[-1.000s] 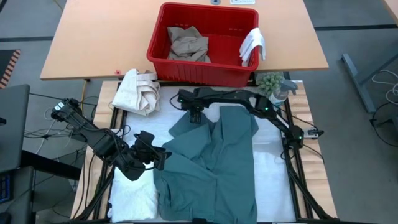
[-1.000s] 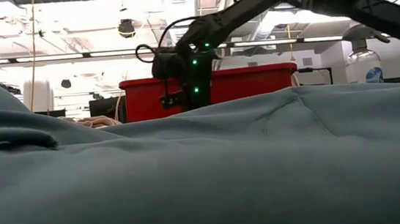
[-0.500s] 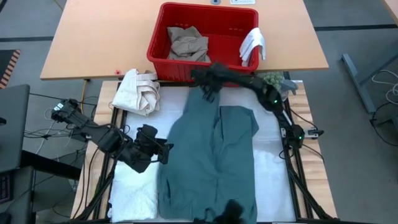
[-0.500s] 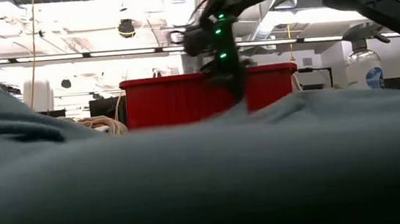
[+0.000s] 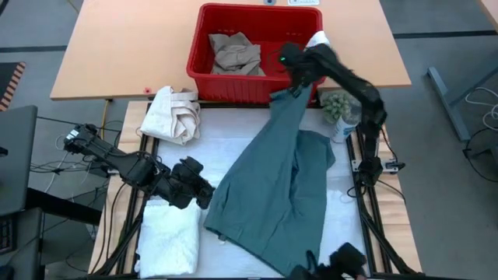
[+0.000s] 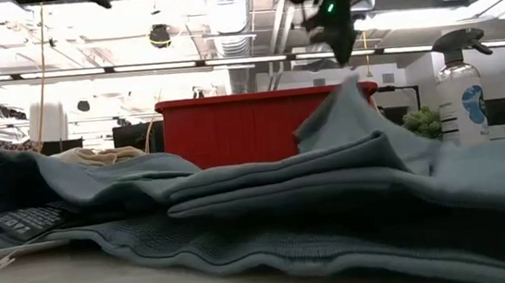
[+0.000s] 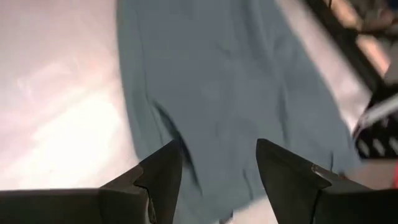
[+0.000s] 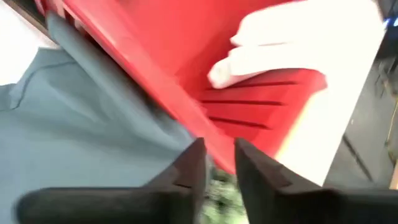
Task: Fold Laundry from Bin
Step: Fold the blue pants
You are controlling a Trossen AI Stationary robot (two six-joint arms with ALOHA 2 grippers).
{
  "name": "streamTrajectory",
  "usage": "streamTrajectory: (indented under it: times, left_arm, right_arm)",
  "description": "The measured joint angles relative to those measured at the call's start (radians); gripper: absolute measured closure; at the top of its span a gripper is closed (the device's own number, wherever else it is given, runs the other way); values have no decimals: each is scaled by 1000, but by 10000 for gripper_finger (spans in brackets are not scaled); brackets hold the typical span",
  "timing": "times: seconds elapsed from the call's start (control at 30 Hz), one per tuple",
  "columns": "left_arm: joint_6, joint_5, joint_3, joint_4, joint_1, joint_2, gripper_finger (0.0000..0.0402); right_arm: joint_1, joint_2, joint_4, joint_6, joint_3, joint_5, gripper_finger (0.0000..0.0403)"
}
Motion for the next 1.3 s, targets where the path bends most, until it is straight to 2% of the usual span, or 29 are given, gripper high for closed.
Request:
streamTrajectory:
  times: [0.17, 0.27, 0.4, 0.53, 0.73, 0.9, 1.13, 1.3]
  left_arm:
    - [-110, 136, -77, -1, -50, 80, 208]
    - [-203, 215, -118, 42, -76, 157, 208]
    - [-182, 287, -90, 139, -131, 247, 220]
    - [-163, 279, 19, 73, -189, 307, 244]
    - [90, 181, 105, 9, -281, 430, 266]
    - [246, 54, 113, -93, -314, 540, 267]
    - [293, 1, 113, -64, -317, 577, 238]
    - [321, -130, 112, -41, -316, 577, 211]
  right_arm:
    - [-4, -107, 35, -112, 0, 12, 207]
    - [-26, -161, 79, -128, 0, 3, 178]
    - [-53, -199, 86, -132, 0, -12, 166]
    - [-65, -206, 76, -132, 0, -68, 164]
    - [-72, -204, 79, -140, -1, -169, 164]
    - [-63, -202, 77, -140, -1, -181, 163]
    - [-65, -202, 43, -141, -1, -181, 163]
    - [-64, -202, 38, -141, -1, -181, 163]
